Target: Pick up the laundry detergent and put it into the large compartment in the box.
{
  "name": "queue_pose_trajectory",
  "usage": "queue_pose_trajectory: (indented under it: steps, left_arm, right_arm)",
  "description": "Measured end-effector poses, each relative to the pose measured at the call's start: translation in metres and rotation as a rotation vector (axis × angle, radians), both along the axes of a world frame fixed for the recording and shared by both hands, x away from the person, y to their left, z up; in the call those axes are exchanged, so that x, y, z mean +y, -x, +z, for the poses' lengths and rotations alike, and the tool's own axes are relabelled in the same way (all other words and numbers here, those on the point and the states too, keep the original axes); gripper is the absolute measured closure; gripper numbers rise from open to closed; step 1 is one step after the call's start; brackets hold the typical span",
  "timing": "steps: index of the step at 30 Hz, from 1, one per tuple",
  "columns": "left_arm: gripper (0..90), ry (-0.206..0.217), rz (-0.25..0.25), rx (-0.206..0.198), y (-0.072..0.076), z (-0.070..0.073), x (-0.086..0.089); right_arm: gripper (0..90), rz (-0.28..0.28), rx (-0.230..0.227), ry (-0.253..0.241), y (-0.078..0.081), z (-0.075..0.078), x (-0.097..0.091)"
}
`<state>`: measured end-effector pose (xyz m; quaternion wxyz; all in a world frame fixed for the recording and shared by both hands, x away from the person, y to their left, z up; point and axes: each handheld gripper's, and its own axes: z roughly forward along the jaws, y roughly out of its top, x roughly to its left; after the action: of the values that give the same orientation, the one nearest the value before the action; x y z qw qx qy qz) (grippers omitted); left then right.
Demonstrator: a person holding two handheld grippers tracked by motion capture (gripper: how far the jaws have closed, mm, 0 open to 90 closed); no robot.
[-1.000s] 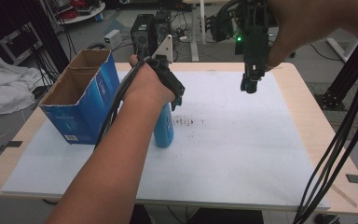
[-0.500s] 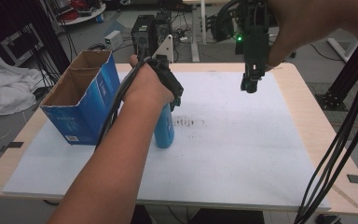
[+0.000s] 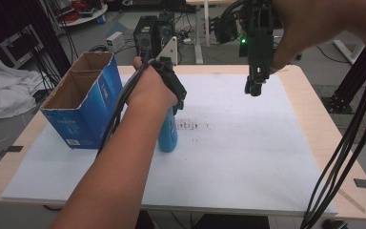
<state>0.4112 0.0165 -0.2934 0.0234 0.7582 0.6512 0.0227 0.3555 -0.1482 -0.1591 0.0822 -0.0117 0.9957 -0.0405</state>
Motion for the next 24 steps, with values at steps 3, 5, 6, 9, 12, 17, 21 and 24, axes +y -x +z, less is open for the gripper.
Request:
queue_pose_trajectory:
  steps: [3,5,6,9,12,17,21,24]
  left_arm:
    - [30.7,0.011,-0.008,0.004,-0.0004,-0.001,-0.0012]
    - [32.3,0.001,-0.008,0.007,-0.0007,-0.0012,-0.0014]
    - [32.5,0.004,-0.01,0.011,-0.0008,-0.0018,-0.0017]
    - [36.1,0.002,-0.012,0.006,-0.0009,-0.0027,-0.0033]
    - [36.6,-0.003,-0.005,0.01,-0.001,-0.0025,-0.0031]
    - [37.4,-0.001,0.0,0.009,-0.0016,-0.0025,-0.0021]
    - [37.8,-0.004,-0.032,0.013,-0.0004,-0.0021,-0.0019]
    - [37.7,0.005,-0.059,0.015,0.001,0.0005,0.0013]
  right_arm:
    - [2.7,0.001,-0.002,0.0,-0.0005,-0.0004,-0.0006]
    - [2.7,-0.001,-0.002,-0.002,-0.0003,-0.0006,-0.001]
    - [2.7,0.005,0.001,-0.001,-0.0005,-0.0005,-0.0012]
    - [2.7,0.004,0.002,-0.001,-0.001,-0.0015,-0.0021]
    - [2.7,0.0,0.004,-0.001,-0.0021,-0.0029,-0.0033]
    - [2.7,-0.01,0.007,-0.001,-0.0024,-0.0053,-0.0044]
    - [2.7,-0.005,0.005,-0.002,-0.0024,-0.0063,-0.0039]
    - [2.7,0.003,0.005,-0.003,-0.0021,-0.0056,-0.0033]
